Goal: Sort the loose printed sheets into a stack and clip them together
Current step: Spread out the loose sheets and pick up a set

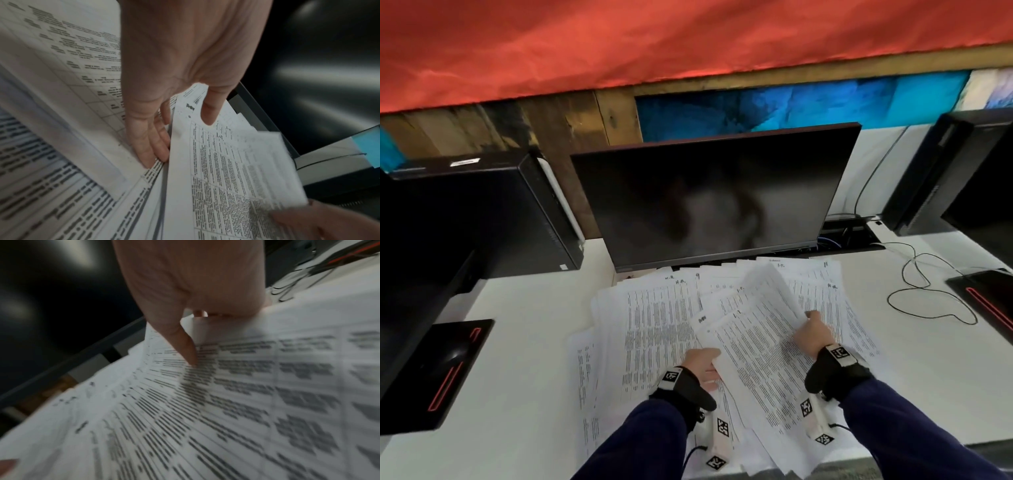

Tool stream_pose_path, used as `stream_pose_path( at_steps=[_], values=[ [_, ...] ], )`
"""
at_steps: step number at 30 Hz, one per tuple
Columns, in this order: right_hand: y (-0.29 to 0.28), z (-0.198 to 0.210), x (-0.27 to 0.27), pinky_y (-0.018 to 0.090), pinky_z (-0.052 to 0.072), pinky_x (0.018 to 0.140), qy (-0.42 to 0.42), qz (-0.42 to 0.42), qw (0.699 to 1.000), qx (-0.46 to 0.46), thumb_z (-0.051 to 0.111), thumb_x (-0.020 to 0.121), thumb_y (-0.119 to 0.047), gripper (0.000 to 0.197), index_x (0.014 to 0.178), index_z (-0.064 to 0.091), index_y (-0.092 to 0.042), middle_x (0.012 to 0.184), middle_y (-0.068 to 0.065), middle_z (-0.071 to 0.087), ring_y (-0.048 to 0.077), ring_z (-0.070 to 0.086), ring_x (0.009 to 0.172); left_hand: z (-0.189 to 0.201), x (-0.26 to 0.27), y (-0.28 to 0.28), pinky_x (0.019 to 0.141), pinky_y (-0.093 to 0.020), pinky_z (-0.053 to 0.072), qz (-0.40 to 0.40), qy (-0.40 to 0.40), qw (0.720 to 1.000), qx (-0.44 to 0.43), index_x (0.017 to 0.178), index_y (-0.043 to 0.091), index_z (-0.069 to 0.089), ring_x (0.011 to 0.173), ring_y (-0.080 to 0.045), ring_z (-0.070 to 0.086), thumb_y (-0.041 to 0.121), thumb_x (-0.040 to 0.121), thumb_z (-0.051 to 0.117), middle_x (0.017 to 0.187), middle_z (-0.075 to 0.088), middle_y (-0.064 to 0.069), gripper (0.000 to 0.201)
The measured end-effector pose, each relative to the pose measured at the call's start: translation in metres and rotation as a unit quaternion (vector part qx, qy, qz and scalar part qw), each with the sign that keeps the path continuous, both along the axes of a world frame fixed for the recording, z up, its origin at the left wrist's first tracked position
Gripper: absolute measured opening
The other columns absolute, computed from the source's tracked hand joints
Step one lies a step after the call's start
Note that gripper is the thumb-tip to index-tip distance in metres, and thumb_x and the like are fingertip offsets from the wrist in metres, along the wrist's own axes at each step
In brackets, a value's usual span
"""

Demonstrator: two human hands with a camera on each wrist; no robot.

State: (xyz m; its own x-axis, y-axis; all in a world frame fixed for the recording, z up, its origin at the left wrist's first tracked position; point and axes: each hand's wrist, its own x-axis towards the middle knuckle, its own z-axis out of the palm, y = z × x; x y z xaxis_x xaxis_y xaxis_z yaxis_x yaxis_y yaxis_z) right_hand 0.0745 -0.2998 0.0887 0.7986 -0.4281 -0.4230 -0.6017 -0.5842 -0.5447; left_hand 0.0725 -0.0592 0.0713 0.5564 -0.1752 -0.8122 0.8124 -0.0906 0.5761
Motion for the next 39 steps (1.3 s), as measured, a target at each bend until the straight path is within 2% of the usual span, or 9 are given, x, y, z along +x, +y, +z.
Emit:
stream_pose_path(
  at_steps=[5,11,15,17,20,23,29,36,39],
  values=[
    [-0.017,0.043,-0.014,0.043,0.054,0.088,-0.059,0.082,0.986,0.134,0.061,0.086,-0.003,0.028,0.114,0.063,-0.002,0.103,0.017,0.070,0.032,0.067,0.094,0.002,0.001,-0.003,0.069,-0.033,0.051,0.025,-0.017,1.000,0.005,0.125,0.008,0.050,0.090,-0.020,0.059,0.021,0.087,0.063,0.104,0.060,-0.009,0.042],
    [-0.041,0.097,-0.016,0.037,0.058,0.077,-0.138,0.058,0.903,0.402,0.084,0.065,-0.019,0.046,0.105,0.067,-0.006,0.104,0.017,0.073,0.031,0.072,0.092,0.042,0.011,-0.007,0.110,-0.043,0.031,0.011,-0.178,0.982,-0.063,0.126,0.026,0.044,0.122,-0.016,0.044,0.036,0.080,0.072,0.126,0.052,0.009,0.055],
    [-0.023,0.114,0.003,0.034,0.060,0.075,-0.231,-0.025,0.836,0.497,0.068,0.073,-0.001,0.046,0.118,0.061,-0.001,0.114,0.018,0.069,0.031,0.068,0.103,0.092,0.030,-0.013,0.107,-0.041,0.039,0.077,-0.305,0.948,-0.042,0.120,0.019,0.053,0.117,-0.016,0.054,0.047,0.078,0.071,0.123,0.059,0.002,0.054],
    [-0.006,0.123,0.008,0.036,0.058,0.080,-0.269,-0.034,0.817,0.509,0.071,0.068,-0.004,0.053,0.120,0.060,-0.001,0.114,0.015,0.070,0.030,0.066,0.107,0.113,0.035,-0.017,0.098,-0.030,0.047,0.120,-0.382,0.916,-0.021,0.115,0.019,0.054,0.106,-0.010,0.059,0.029,0.090,0.062,0.111,0.063,0.007,0.027],
    [0.026,0.126,0.009,0.039,0.052,0.091,-0.299,-0.026,0.828,0.473,0.064,0.080,0.004,0.040,0.119,0.062,-0.008,0.113,0.007,0.071,0.023,0.067,0.105,0.121,0.036,-0.019,0.086,-0.010,0.047,0.144,-0.463,0.874,0.037,0.122,0.022,0.046,0.099,0.003,0.058,0.017,0.094,0.056,0.108,0.060,0.016,0.030],
    [0.045,0.118,0.011,0.036,0.049,0.085,-0.310,-0.052,0.842,0.438,0.069,0.079,0.000,0.051,0.126,0.051,-0.011,0.120,0.006,0.064,0.022,0.062,0.107,0.111,0.034,-0.012,0.092,-0.027,0.047,0.156,-0.469,0.866,0.081,0.128,0.021,0.038,0.100,-0.008,0.059,0.021,0.091,0.059,0.112,0.059,0.010,0.042],
    [0.065,0.110,0.030,0.045,0.048,0.091,-0.306,-0.127,0.845,0.420,0.060,0.081,0.002,0.047,0.119,0.039,-0.016,0.112,0.004,0.056,0.025,0.057,0.105,0.102,0.047,0.002,0.066,-0.017,0.048,0.149,-0.473,0.863,0.097,0.118,0.028,0.036,0.081,0.000,0.059,0.012,0.089,0.060,0.102,0.058,0.010,0.041],
    [0.073,0.118,0.044,0.033,0.045,0.088,-0.302,-0.090,0.865,0.389,0.047,0.091,-0.002,0.042,0.131,0.039,-0.014,0.124,0.004,0.054,0.022,0.053,0.114,0.107,0.052,0.003,0.112,-0.029,0.026,0.096,-0.437,0.884,0.136,0.148,0.016,0.020,0.133,-0.013,0.035,0.023,0.096,0.050,0.143,0.035,0.007,0.061],
    [0.076,0.117,0.041,0.024,0.048,0.081,-0.306,-0.064,0.867,0.389,0.046,0.093,0.000,0.043,0.134,0.043,-0.014,0.119,-0.001,0.060,0.013,0.059,0.108,0.109,0.055,0.002,0.114,-0.043,0.032,0.108,-0.448,0.874,0.155,0.148,0.016,0.025,0.136,-0.024,0.039,0.024,0.098,0.043,0.148,0.041,-0.005,0.054]
  ],
)
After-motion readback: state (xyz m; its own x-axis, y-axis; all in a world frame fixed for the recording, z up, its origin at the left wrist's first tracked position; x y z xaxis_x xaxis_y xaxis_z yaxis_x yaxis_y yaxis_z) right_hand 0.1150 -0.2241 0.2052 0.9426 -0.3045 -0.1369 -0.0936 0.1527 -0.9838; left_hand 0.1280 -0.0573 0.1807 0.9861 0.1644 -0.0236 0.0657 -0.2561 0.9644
